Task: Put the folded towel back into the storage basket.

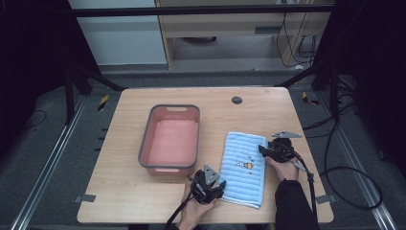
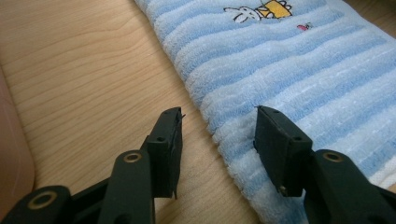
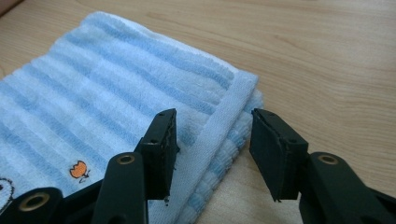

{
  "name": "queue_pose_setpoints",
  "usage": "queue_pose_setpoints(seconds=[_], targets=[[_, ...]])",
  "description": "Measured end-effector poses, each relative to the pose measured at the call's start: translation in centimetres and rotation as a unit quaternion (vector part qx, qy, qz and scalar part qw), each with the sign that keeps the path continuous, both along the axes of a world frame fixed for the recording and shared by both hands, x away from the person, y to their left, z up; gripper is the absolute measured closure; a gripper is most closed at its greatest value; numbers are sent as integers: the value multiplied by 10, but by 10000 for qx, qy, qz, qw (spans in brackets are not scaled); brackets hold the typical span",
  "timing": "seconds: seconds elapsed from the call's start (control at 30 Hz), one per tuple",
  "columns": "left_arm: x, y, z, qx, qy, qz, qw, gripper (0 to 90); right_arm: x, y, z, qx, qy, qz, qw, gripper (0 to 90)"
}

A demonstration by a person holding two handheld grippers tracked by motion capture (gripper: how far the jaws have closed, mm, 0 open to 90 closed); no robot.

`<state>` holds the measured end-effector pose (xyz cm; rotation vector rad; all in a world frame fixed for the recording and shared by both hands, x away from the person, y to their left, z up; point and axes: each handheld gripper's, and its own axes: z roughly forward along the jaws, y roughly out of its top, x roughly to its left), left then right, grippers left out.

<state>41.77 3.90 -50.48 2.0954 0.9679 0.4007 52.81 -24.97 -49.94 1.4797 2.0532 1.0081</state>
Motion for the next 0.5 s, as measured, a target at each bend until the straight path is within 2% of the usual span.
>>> queue_pose_setpoints(seconds=[0.1, 0.13, 0.3, 0.33, 0.5], targets=[[1, 0, 0, -31, 30, -6, 10000, 530, 1, 1, -2, -11, 31, 8, 10000, 524], [1, 0, 0, -82, 80, -9, 9999, 554, 1, 1, -2, 50, 85, -7, 10000, 537], [0, -1, 0, -134, 131, -55, 9998, 638, 1, 2, -4, 28, 96, 18, 9999, 588], [0, -1, 0, -173, 166, -69, 9997, 661, 0, 4, -4, 66, 102, 47, 9999, 640], [-2, -3, 0, -225, 207, -43, 9995, 767, -1, 6, -3, 241, 177, 139, 9995, 783]])
